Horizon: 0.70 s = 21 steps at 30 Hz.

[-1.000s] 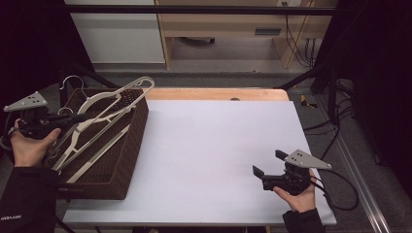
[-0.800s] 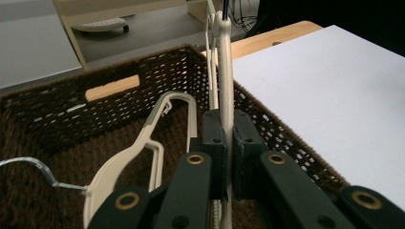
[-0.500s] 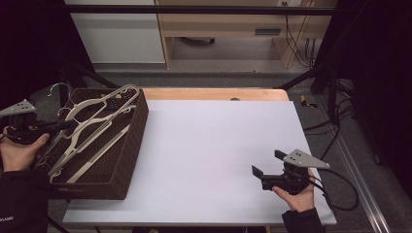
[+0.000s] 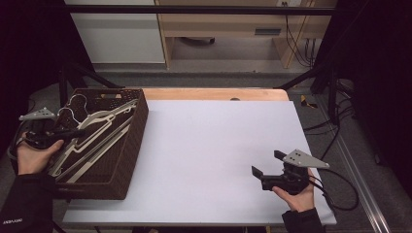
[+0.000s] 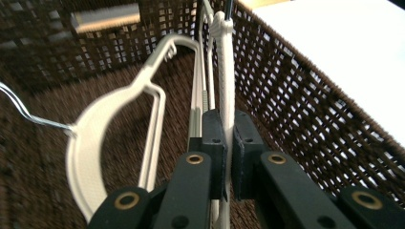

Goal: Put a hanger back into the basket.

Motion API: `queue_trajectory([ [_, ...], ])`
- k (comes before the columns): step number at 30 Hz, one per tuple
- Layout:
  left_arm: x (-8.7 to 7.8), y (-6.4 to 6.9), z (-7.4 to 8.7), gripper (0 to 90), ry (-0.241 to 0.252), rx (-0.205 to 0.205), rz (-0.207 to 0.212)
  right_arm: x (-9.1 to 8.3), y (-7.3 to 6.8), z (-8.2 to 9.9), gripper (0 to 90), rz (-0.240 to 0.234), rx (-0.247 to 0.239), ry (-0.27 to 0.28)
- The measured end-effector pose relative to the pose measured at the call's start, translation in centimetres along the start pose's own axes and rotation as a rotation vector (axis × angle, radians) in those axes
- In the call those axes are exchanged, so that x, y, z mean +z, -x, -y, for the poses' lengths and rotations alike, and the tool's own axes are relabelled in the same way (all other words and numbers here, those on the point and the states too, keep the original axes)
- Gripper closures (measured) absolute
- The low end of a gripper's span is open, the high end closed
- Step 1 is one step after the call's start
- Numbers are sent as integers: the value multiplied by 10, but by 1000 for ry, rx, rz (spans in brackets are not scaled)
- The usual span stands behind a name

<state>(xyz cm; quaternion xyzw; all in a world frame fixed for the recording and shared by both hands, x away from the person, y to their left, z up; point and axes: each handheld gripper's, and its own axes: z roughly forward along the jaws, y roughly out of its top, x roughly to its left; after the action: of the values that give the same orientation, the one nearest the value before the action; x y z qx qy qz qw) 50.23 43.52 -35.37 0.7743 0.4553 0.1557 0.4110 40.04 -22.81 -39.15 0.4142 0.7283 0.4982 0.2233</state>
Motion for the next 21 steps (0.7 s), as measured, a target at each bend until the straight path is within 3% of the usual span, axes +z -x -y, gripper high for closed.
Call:
queue_trajectory([
  [8,12,-12,20,841,-48,-122,-4,1,0,0,38,-2,-2,-1],
  [10,12,-14,22,833,-37,-150,1,1,0,0,38,1,-1,-1],
  [13,12,-12,20,821,-55,-134,-64,2,0,0,37,1,-1,-5],
  [17,7,-7,18,680,-45,-105,-194,2,0,0,37,3,-2,-4],
  [21,-1,1,17,612,6,-86,-246,2,0,0,36,3,-3,-5],
])
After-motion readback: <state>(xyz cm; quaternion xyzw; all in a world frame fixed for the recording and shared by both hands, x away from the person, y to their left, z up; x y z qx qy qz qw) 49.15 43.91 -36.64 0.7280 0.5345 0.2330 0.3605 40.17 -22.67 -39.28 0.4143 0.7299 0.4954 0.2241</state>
